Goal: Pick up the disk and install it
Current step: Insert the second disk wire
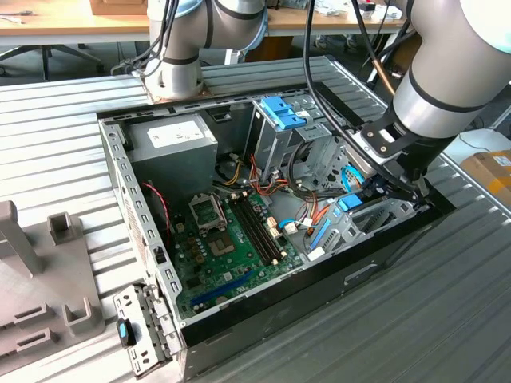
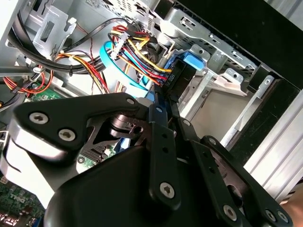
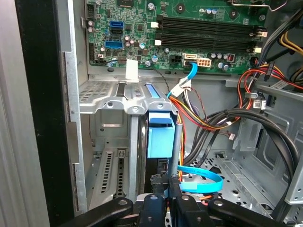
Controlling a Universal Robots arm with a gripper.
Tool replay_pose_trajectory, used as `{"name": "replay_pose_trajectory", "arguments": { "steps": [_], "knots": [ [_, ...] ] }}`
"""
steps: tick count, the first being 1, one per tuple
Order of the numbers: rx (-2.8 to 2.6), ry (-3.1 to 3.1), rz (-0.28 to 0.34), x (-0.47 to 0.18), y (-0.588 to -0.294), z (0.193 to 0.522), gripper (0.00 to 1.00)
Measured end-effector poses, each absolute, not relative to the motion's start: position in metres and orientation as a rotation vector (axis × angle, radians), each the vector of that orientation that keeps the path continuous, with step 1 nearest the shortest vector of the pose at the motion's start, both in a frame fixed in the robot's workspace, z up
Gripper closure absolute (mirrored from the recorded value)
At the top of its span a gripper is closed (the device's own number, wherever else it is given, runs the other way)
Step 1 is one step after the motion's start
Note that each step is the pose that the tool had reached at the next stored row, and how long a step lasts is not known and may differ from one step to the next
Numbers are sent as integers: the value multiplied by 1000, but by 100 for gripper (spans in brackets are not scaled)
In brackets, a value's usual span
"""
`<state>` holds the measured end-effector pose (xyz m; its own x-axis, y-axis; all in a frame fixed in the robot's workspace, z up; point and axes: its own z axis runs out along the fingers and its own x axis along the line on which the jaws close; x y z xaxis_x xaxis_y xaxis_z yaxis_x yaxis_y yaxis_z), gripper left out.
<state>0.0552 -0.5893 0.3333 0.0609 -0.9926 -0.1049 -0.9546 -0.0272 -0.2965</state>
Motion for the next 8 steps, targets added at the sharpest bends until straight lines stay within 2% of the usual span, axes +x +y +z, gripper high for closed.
{"name": "replay_pose_trajectory", "arguments": {
  "steps": [7, 8],
  "knots": [
    [-2055, 1964, -187, 55, -589, 333, 82],
    [-2055, 1964, -187, 55, -589, 332, 71]
  ]
}}
